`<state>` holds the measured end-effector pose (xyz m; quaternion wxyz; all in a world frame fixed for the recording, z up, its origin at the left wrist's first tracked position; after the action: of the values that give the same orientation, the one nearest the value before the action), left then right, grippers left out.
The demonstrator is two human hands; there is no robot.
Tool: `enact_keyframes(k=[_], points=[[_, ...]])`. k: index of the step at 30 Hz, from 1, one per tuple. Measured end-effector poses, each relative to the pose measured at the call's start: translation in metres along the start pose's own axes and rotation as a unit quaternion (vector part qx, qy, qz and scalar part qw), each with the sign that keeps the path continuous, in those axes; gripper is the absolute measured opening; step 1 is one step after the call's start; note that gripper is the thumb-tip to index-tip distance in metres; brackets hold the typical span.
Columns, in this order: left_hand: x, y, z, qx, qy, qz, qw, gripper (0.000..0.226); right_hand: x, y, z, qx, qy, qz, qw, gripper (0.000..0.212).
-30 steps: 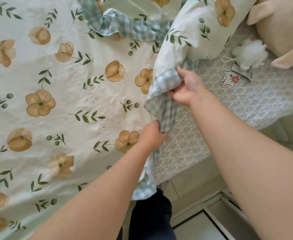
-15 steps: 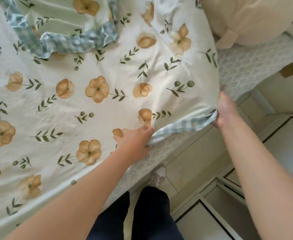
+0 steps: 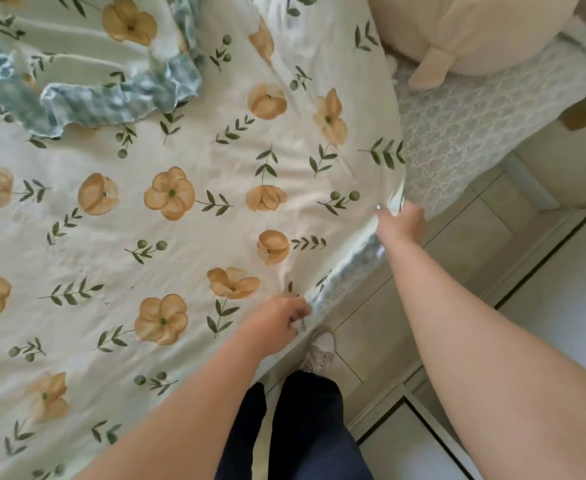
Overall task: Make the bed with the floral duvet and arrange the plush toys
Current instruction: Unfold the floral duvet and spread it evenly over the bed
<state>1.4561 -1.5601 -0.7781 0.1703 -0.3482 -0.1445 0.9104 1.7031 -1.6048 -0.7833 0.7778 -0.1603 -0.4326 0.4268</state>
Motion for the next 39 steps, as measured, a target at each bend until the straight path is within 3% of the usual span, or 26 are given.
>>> enact_keyframes(k=[2, 3, 5, 6, 8, 9, 11, 13, 16, 19, 23, 27, 30, 36, 39], points=[[-0.004, 0.013, -0.002, 0.033, 0.003, 0.060, 0.998, 0.044, 0.010, 0.001, 0.003, -0.045, 0.019, 0.014, 0.999, 0.049], [-0.008, 0.019, -0.001, 0.040, 0.017, 0.066, 0.997, 0.043, 0.014, -0.001, 0.009, -0.076, -0.013, 0.050, 0.996, 0.063], [-0.018, 0.019, 0.001, -0.005, 0.042, 0.068, 0.997, 0.035, 0.021, -0.003, 0.023, -0.133, -0.163, 0.173, 0.962, 0.079], [-0.020, 0.014, 0.002, -0.067, 0.049, 0.061, 0.995, 0.032, 0.020, -0.001, 0.028, -0.130, -0.247, 0.221, 0.934, 0.081], [-0.021, -0.001, 0.001, -0.201, 0.034, -0.012, 0.979, 0.046, 0.008, 0.008, 0.032, -0.030, -0.334, 0.312, 0.889, 0.075], [-0.020, -0.007, 0.001, -0.226, -0.004, -0.055, 0.973, 0.060, -0.004, 0.012, 0.032, 0.041, -0.331, 0.359, 0.871, 0.070], [-0.010, -0.015, -0.003, -0.179, -0.100, -0.092, 0.974, 0.079, -0.030, 0.011, 0.029, 0.131, -0.269, 0.428, 0.853, 0.065], [-0.010, -0.013, -0.011, -0.091, -0.132, -0.102, 0.982, 0.084, -0.039, 0.000, 0.027, 0.130, -0.235, 0.438, 0.858, 0.063], [-0.040, -0.007, -0.021, -0.046, -0.030, -0.061, 0.997, 0.060, -0.022, -0.013, 0.034, 0.088, -0.242, 0.390, 0.884, 0.054], [-0.069, -0.011, -0.023, -0.135, 0.023, 0.027, 0.990, 0.031, -0.002, -0.016, 0.045, 0.068, -0.301, 0.355, 0.882, 0.042], [-0.069, -0.039, -0.023, -0.256, -0.031, 0.063, 0.964, 0.040, 0.019, -0.020, 0.045, 0.109, -0.322, 0.332, 0.880, 0.042], [-0.069, -0.070, -0.035, -0.259, -0.035, 0.060, 0.963, 0.051, 0.049, -0.027, 0.030, 0.134, -0.320, 0.291, 0.891, 0.041], [-0.073, -0.102, -0.050, -0.272, -0.026, 0.086, 0.958, 0.055, 0.083, -0.034, 0.015, 0.143, -0.290, 0.208, 0.923, 0.044], [-0.092, -0.171, -0.080, -0.348, -0.024, 0.146, 0.926, 0.057, 0.150, -0.036, -0.029, 0.127, -0.242, 0.134, 0.953, 0.045], [-0.108, -0.219, -0.100, -0.380, -0.027, 0.260, 0.887, 0.067, 0.180, -0.024, -0.048, 0.138, -0.234, 0.083, 0.959, 0.042]])
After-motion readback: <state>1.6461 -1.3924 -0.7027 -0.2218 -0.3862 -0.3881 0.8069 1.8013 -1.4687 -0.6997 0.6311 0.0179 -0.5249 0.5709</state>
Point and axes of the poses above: each hand's wrist, its own z-axis away from the middle knuckle, its own y-axis out of the palm, x = y × z, the point moved 3 cm from there along -z, towards the middle knuckle, and after that the axes turned 3 degrees about x, right-handed, at the moved point
